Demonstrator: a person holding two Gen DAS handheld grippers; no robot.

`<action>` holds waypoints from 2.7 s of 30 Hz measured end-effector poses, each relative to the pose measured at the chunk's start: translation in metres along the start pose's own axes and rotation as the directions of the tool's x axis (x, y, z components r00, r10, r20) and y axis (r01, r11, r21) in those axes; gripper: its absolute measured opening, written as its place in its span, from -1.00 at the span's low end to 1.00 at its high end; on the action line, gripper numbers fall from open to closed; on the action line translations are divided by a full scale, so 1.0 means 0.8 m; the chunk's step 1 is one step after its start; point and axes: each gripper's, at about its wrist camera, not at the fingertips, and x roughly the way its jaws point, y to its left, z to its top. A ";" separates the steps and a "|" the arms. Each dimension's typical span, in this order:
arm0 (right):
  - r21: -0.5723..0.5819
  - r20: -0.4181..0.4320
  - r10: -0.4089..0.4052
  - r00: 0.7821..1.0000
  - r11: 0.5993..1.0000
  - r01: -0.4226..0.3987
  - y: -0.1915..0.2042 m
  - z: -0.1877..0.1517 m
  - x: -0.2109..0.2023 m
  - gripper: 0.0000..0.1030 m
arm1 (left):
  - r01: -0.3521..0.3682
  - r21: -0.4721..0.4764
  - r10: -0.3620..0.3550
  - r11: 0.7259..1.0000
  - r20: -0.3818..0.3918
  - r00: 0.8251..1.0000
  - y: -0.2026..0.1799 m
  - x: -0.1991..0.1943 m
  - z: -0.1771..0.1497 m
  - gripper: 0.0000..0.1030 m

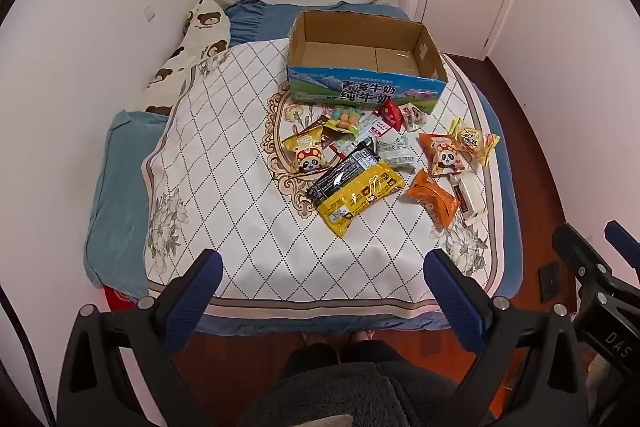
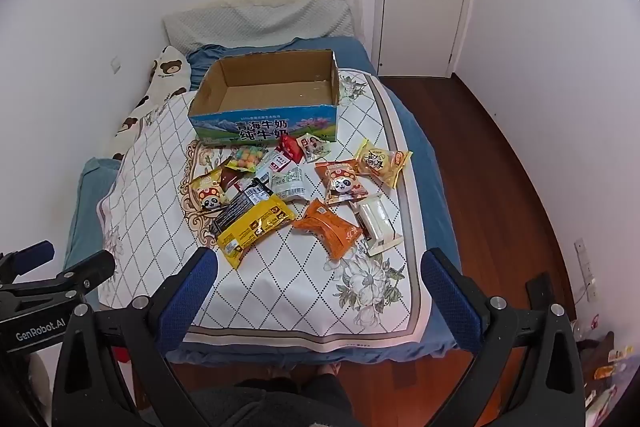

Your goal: Organize snacks

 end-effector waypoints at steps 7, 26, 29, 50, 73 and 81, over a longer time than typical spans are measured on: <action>0.002 0.013 -0.004 1.000 1.000 0.004 -0.002 -0.001 -0.003 1.00 | -0.010 0.001 0.010 1.000 0.014 1.000 0.000 -0.001 0.005 1.00; 0.021 0.020 -0.009 1.000 1.000 0.008 -0.007 0.001 -0.011 1.00 | -0.003 0.011 0.003 1.000 0.047 0.999 -0.002 -0.014 0.008 1.00; 0.024 0.024 -0.008 1.000 1.000 0.008 -0.008 0.002 -0.013 1.00 | -0.002 0.012 0.002 1.000 0.053 0.999 -0.005 -0.015 0.007 1.00; 0.025 0.032 0.001 0.999 1.000 -0.002 -0.012 0.002 -0.020 1.00 | 0.001 0.014 -0.002 1.000 0.058 0.998 -0.010 -0.017 0.007 1.00; 0.017 0.044 0.016 0.999 1.000 -0.017 -0.004 0.002 -0.028 1.00 | -0.003 0.018 0.002 1.000 0.067 0.998 -0.011 -0.023 0.007 1.00; 0.017 0.044 0.020 0.999 1.000 -0.021 -0.003 0.003 -0.027 1.00 | -0.004 0.019 0.002 1.000 0.067 0.998 -0.008 -0.025 0.007 1.00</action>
